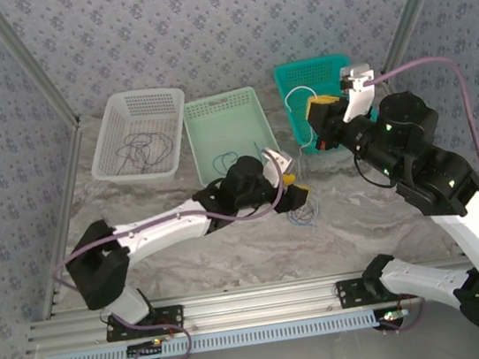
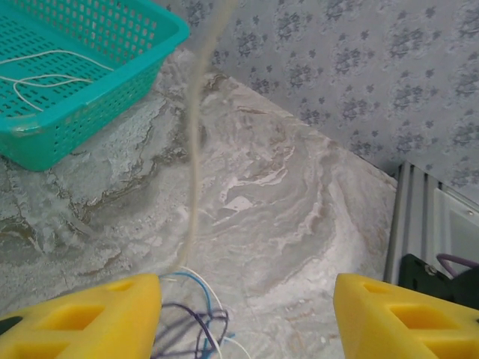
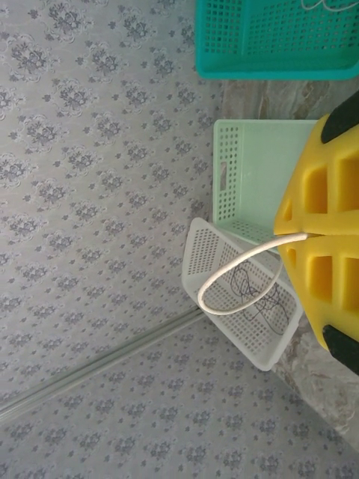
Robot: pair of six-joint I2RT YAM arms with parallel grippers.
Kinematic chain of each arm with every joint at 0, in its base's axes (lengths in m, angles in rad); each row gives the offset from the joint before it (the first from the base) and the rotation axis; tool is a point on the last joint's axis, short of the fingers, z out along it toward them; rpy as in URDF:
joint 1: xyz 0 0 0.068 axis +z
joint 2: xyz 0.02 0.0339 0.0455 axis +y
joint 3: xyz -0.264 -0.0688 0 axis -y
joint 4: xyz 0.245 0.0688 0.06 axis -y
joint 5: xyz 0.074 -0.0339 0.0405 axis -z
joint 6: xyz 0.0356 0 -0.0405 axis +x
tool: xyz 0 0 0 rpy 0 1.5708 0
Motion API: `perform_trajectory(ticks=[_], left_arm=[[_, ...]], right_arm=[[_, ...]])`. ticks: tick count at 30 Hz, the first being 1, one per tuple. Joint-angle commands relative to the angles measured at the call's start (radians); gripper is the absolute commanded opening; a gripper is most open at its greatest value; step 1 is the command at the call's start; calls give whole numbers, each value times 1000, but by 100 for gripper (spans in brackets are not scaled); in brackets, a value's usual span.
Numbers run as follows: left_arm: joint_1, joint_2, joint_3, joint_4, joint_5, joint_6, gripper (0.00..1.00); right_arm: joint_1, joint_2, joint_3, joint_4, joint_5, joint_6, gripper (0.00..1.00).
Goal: Untangle the cables
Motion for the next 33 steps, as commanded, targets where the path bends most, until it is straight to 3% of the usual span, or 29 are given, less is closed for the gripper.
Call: perform_trajectory(ticks=[1, 4, 7, 13, 20, 27, 33], left_arm=[[0, 71, 53, -31, -58, -13, 63], [4, 122, 72, 0, -108, -30, 64], [4, 168, 106, 8, -87, -35, 62], [4, 228, 113, 19, 6, -70, 44], [2, 224, 37, 11, 18, -84, 36], [0, 178, -20, -1, 4, -68, 37], [0, 111, -48, -15, -49, -65, 46]], right_arm=[[-3, -10, 24, 34, -36, 33, 6], [-2, -19, 29, 39, -48, 42, 5], [0, -24, 35, 36, -57, 45, 5], [-2, -13, 88, 16, -39, 16, 5], [-4, 57, 219, -43, -43, -34, 5], [-21, 112, 323, -69, 61, -146, 5], [-101, 191, 296, -63, 94, -212, 5]])
